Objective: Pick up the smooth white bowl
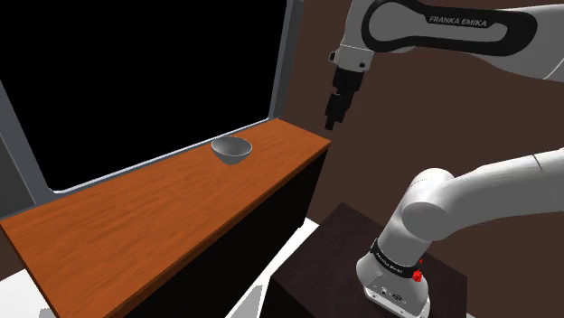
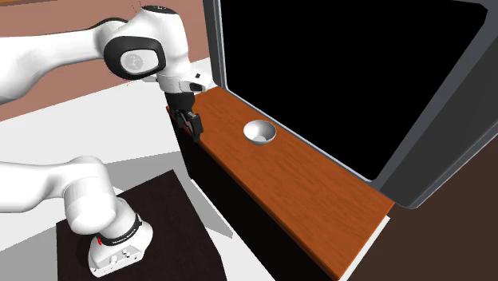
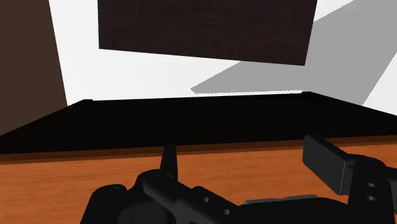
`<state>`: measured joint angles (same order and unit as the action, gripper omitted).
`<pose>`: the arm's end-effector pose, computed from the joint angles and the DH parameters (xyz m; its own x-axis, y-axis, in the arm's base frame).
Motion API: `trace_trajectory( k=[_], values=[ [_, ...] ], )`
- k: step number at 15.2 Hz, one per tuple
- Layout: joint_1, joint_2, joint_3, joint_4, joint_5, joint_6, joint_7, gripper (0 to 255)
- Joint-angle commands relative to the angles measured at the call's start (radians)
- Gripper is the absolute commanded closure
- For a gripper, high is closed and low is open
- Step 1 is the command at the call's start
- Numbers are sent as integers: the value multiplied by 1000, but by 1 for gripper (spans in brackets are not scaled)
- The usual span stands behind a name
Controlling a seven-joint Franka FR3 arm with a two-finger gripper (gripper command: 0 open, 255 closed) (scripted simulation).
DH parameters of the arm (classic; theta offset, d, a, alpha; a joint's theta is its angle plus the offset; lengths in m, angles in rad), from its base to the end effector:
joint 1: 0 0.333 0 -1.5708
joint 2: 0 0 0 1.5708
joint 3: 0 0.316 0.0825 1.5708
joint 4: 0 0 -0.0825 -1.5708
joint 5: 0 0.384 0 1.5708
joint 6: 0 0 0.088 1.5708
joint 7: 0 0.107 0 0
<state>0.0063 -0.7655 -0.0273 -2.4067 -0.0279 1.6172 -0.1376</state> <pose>0.3147 -0.0114 0.5641 0.9918 0.1256 -0.0252 0.1258 -0.9920 0.0055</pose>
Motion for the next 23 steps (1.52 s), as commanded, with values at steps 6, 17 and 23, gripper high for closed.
trace_trajectory(
  k=[6, 17, 23],
  values=[
    [1, 175, 6, 39, 2, 148, 16, 0],
    [1, 588, 14, 245, -2, 381, 49, 0],
    [1, 817, 16, 425, -7, 445, 66, 0]
  ],
)
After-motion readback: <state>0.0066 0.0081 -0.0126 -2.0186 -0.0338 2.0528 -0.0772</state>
